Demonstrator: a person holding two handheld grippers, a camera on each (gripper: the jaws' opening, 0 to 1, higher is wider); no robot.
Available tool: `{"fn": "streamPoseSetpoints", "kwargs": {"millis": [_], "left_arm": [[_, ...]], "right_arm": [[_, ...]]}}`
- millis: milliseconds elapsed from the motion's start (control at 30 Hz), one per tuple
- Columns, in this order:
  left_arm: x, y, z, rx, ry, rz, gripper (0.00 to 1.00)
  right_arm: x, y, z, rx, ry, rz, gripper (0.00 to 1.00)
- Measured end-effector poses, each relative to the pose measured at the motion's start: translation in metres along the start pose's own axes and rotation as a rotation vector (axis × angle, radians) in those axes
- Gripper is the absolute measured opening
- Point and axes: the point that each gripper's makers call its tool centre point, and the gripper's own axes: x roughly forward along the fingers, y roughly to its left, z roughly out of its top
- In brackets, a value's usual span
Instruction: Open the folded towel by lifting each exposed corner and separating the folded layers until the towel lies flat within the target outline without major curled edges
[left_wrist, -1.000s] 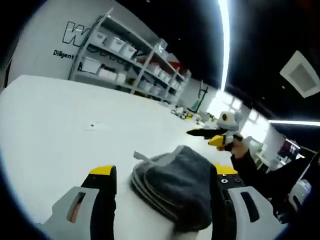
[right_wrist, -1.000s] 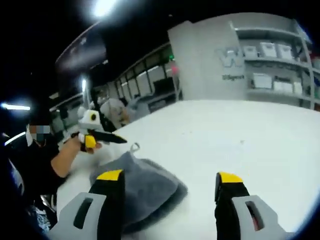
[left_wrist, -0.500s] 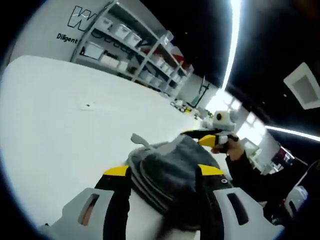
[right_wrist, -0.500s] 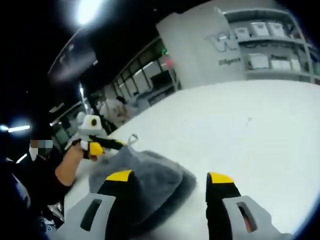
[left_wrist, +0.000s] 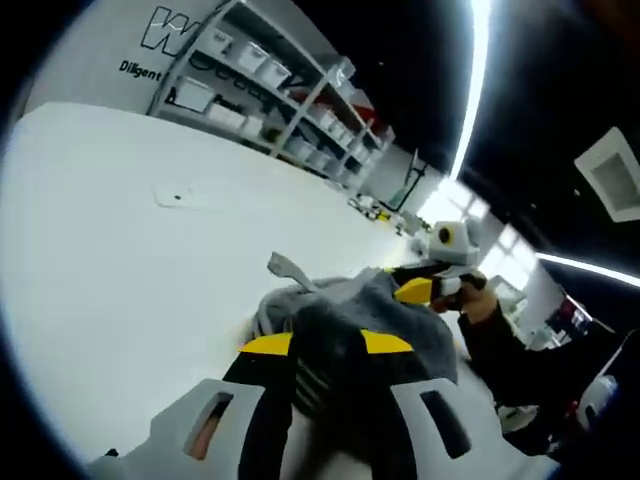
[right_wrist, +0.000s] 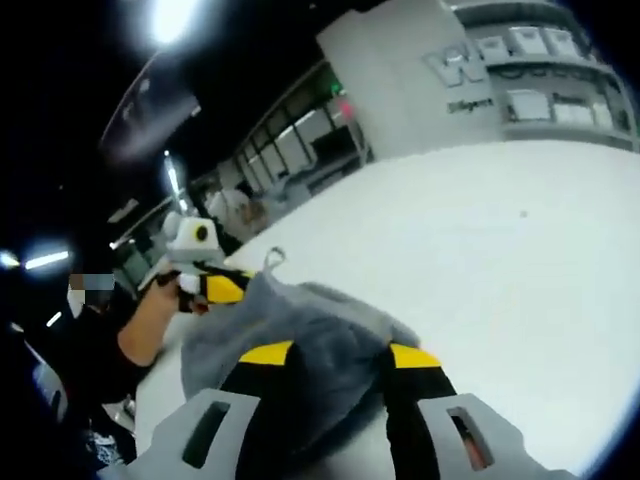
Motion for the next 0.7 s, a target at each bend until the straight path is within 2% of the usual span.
{"fn": "streamPoseSetpoints", "kwargs": {"millis": [33, 100, 133, 233, 333, 700], "left_arm": [[0.001, 0.000, -0.002, 0.011, 0.008, 0.003, 0.23], [0.002, 0.004, -0.004, 0.122, 0.012, 0.031, 0.17], [0.003, 0.005, -0.007, 0.095, 0.024, 0.050, 0.14], [0.005, 0.003, -0.007, 0.081, 0.025, 0.031, 0.03], [0.006, 0.004, -0.006, 0.067, 0.021, 0.031, 0.03], [0.005, 0.007, -0.004, -0.001, 0.020, -0.008, 0.03]], "right_arm": [[0.001, 0.001, -0.002, 0.008, 0.004, 0.003, 0.32], [0.004, 0.002, -0.006, 0.012, 0.012, 0.006, 0.31], [0.005, 0.002, -0.007, 0.009, 0.018, 0.002, 0.30], [0.003, 0.003, -0.003, 0.012, 0.009, 0.019, 0.20], [0.000, 0.008, 0.003, 0.000, -0.011, 0.050, 0.09], [0.002, 0.006, 0.007, -0.014, -0.026, 0.086, 0.05]]}}
